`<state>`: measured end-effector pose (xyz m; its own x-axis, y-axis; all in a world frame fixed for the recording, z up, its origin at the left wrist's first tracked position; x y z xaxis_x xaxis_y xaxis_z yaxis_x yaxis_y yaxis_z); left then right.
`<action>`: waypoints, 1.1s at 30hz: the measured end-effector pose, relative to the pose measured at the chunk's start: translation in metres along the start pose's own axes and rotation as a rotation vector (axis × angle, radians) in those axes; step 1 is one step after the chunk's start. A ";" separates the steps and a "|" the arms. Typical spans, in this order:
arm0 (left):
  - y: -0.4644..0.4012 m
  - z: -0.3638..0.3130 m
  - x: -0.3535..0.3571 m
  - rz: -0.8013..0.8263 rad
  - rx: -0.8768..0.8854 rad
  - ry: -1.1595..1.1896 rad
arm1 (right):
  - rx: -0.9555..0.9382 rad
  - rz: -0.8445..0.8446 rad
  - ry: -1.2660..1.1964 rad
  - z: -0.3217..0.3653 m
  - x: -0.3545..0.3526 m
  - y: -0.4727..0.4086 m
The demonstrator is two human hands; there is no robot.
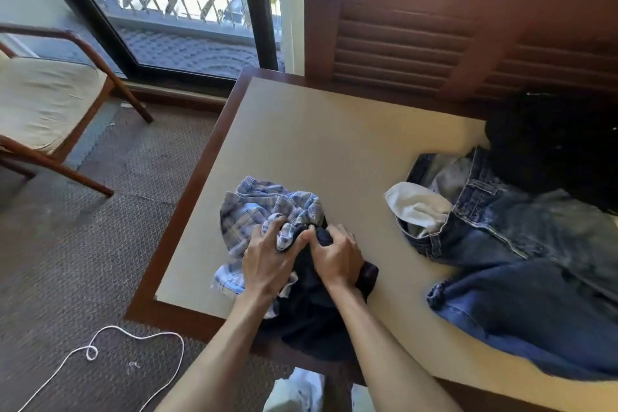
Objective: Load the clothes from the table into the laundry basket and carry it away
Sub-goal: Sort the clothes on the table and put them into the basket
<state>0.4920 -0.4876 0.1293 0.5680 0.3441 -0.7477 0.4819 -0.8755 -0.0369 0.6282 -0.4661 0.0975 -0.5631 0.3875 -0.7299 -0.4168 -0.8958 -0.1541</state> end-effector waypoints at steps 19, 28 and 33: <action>0.181 -0.195 -0.017 0.089 0.580 0.204 | 0.218 -0.851 0.201 -0.150 -0.347 0.077; 0.341 -0.255 -0.014 0.366 0.800 0.421 | 0.501 -1.052 0.380 -0.247 -0.497 0.218; 0.414 -0.261 -0.008 0.501 0.888 0.465 | 0.718 -0.921 0.513 -0.306 -0.526 0.288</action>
<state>0.8611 -0.7643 0.2926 0.8477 -0.1842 -0.4975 -0.4126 -0.8184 -0.4000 1.0224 -0.9941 0.2332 0.4111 0.5289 -0.7425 -0.8858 0.0391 -0.4625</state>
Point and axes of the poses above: each hand's wrist, its own y-axis away from the middle knuckle, its own x-axis out of the palm, z = x × y, the point moved 1 cm from there along -y, towards the middle knuckle, and after that the axes turned 15 degrees about -z, right-handed, at the moved point
